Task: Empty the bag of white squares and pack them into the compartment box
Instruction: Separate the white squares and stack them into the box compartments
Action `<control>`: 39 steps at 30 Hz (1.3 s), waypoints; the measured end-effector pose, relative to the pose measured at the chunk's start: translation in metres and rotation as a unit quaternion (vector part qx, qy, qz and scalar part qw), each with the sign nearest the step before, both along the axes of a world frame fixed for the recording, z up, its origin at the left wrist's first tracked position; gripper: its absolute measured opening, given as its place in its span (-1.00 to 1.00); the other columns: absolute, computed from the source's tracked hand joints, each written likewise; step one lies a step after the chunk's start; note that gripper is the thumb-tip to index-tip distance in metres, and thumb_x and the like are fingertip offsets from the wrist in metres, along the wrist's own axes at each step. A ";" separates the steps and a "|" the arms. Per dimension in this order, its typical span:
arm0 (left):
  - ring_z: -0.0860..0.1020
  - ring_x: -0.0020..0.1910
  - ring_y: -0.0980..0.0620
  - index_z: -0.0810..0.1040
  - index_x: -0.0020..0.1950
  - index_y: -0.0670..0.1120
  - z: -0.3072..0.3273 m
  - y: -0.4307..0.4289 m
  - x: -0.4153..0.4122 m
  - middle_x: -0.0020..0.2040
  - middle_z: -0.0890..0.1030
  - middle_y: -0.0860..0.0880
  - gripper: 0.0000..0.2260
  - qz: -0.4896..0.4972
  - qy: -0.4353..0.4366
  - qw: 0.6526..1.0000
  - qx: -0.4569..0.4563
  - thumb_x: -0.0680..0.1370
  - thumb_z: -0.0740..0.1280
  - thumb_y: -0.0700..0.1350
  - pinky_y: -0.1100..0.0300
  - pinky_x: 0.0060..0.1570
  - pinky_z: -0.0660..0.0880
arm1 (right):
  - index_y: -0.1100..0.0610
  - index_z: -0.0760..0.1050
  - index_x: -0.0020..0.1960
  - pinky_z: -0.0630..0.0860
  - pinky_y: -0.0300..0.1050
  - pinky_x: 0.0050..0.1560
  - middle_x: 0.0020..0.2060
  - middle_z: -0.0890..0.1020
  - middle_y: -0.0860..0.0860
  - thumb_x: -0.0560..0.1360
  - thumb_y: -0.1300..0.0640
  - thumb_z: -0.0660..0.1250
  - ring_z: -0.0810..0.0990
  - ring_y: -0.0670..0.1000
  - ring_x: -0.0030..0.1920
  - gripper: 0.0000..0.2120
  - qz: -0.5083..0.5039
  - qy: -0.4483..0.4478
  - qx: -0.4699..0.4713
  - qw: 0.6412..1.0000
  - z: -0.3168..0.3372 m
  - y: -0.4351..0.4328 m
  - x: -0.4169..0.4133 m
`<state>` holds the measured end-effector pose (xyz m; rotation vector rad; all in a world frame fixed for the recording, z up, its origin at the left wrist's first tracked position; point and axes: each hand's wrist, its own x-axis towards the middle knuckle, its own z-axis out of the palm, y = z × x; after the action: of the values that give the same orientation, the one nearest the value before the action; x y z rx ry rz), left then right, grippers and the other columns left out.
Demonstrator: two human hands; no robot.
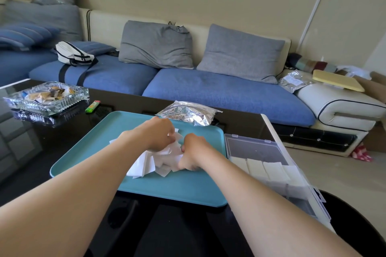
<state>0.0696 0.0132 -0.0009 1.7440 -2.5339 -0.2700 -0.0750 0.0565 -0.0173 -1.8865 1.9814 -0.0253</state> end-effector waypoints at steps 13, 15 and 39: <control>0.39 -0.27 -0.12 0.42 -0.31 -0.11 0.017 0.012 -0.007 -0.36 0.44 -0.03 -0.63 0.029 0.188 0.978 -0.089 0.70 0.23 -0.07 0.05 -0.29 0.35 | 0.17 0.65 -0.01 0.73 0.06 -0.02 -0.19 0.77 0.15 0.53 0.19 0.22 0.78 0.14 -0.18 -0.78 -0.076 -0.243 -0.109 0.961 0.028 0.015 -0.046; 0.34 -0.32 -0.06 0.41 -0.30 -0.13 0.022 0.017 -0.011 -0.36 0.42 -0.06 -0.62 0.026 0.233 0.969 -0.071 0.71 0.25 -0.08 0.07 -0.34 0.29 | 0.09 0.64 -0.01 0.73 0.09 -0.03 -0.29 0.75 0.07 0.48 0.18 0.28 0.77 0.10 -0.20 -0.83 -0.070 -0.278 -0.148 0.946 0.034 0.017 -0.052; 0.74 0.05 -0.17 0.56 0.28 -0.22 0.027 0.039 -0.045 0.14 0.71 -0.26 -0.79 0.045 0.503 0.815 0.285 0.73 0.18 -0.26 -0.09 0.16 0.66 | 0.07 0.60 0.14 0.52 -0.20 -0.26 -0.24 0.77 0.01 0.52 0.24 0.49 0.70 -0.02 -0.33 -0.77 -0.036 -0.333 -0.174 0.926 0.042 0.030 -0.093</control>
<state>0.0241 0.0518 0.0258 1.2362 -1.6242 -1.5773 -0.1681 0.0862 0.0245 -1.6728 1.6230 -0.9648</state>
